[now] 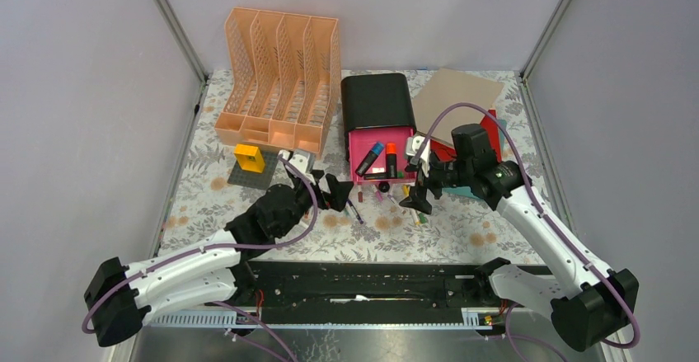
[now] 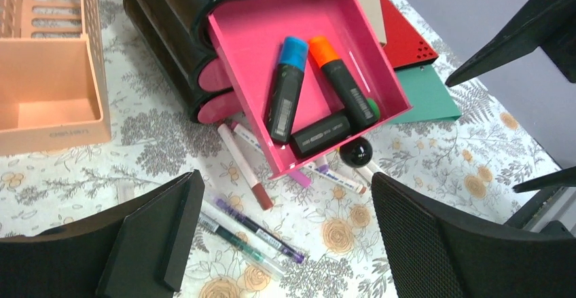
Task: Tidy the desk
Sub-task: Close the drawer in the storage box.
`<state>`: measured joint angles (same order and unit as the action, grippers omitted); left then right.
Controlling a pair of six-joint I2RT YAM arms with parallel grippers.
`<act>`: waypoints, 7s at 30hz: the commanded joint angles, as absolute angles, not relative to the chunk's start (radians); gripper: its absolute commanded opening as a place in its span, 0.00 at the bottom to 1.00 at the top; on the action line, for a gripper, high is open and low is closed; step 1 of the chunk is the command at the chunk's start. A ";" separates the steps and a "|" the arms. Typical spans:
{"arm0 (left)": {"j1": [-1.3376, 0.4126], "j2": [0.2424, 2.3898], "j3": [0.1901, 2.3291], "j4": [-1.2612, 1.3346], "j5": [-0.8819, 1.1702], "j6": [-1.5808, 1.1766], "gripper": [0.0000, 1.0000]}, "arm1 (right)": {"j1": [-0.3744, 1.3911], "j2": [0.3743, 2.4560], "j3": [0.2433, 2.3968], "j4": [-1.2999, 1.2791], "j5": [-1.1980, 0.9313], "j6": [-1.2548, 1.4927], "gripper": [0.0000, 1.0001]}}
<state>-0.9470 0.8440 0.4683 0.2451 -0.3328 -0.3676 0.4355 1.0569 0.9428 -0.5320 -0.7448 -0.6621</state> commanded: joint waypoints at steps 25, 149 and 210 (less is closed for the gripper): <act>-0.941 0.896 0.381 0.245 -0.347 -0.475 0.99 | 0.432 1.040 0.784 -0.475 -0.785 -1.014 0.72; -0.939 0.759 0.270 0.241 -0.317 -0.563 0.99 | 0.618 1.735 1.238 0.126 0.043 -0.850 0.66; -0.939 0.733 0.217 0.340 -0.280 -0.602 0.99 | 0.548 1.891 1.557 -0.172 0.043 -0.672 0.16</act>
